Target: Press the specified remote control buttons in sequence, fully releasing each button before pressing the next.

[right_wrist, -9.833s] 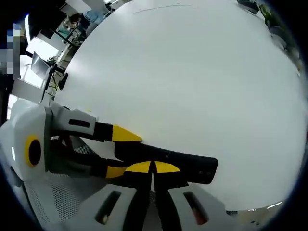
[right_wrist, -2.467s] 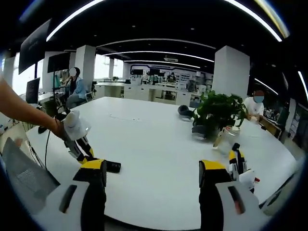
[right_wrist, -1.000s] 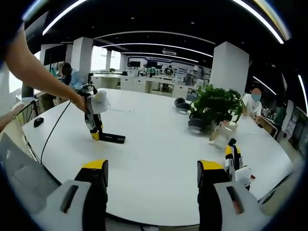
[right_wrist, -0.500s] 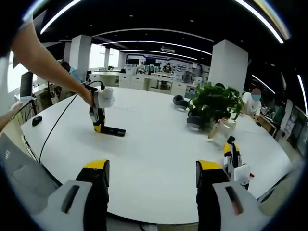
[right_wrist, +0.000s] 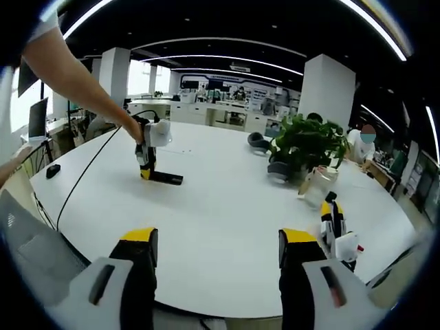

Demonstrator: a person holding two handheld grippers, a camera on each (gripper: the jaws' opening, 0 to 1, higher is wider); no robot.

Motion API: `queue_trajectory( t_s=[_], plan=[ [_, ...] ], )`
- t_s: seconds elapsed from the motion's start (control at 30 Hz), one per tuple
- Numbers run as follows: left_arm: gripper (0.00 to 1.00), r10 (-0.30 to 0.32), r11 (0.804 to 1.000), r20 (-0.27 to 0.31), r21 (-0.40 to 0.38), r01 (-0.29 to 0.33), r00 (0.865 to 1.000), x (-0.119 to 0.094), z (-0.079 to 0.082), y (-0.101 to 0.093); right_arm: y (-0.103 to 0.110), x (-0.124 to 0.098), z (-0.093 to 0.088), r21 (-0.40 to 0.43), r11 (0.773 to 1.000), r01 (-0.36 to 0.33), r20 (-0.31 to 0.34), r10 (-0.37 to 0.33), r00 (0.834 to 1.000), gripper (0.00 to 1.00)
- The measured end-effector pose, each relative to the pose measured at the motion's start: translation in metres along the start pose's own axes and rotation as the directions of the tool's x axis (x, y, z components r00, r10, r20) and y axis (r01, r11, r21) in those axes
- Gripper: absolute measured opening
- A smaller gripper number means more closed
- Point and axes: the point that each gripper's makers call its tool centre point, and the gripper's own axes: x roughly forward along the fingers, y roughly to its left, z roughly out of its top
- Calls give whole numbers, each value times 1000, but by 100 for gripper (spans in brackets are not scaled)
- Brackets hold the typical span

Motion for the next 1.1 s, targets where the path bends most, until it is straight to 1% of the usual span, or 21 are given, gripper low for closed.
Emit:
queue_trajectory(
  t_s=[0.17,0.3,0.43,0.67,0.73,0.8,0.9,0.97,1.0,1.03,1.07,1.1],
  plan=[
    [24,-3,1000,-39,10,3,999,0,1,13,0,1,-2,-1,1000,0,-11,0,1000,74],
    [24,-2,1000,-59,24,3,998,0,1,24,-1,2,-3,-2,1000,2,-17,-2,1000,74],
    [24,0,1000,-65,24,2,998,1,2,34,-3,4,-4,-3,1000,7,-23,-7,1000,73],
    [24,4,1000,-62,16,-3,998,0,1,44,-5,5,-6,-1,1000,17,-34,-17,999,73],
    [24,3,1000,-59,2,-3,998,0,1,44,-5,5,-7,1,1000,16,-36,-16,999,73],
    [24,8,1000,-59,11,-8,998,0,2,41,-5,5,-6,0,1000,16,-37,-16,999,73],
    [25,21,1000,-55,-9,-22,998,0,1,42,-4,5,-5,2,1000,13,-31,-13,999,74],
    [27,50,998,-46,-38,-52,998,0,0,45,-4,4,-5,0,1000,12,-30,-12,999,74],
    [27,44,998,-45,-33,-45,998,0,-2,42,-4,4,-5,-1,1000,11,-31,-11,999,74],
    [31,41,999,-47,-29,-42,998,0,-3,41,-3,4,-4,-1,1000,10,-28,-10,1000,74],
    [38,43,998,-85,-33,-46,995,0,-11,40,-3,3,-4,0,1000,9,-26,-9,1000,74],
    [47,47,998,-107,-36,-51,993,0,-16,40,-3,3,-3,2,1000,8,-22,-8,1000,74]
  ],
)
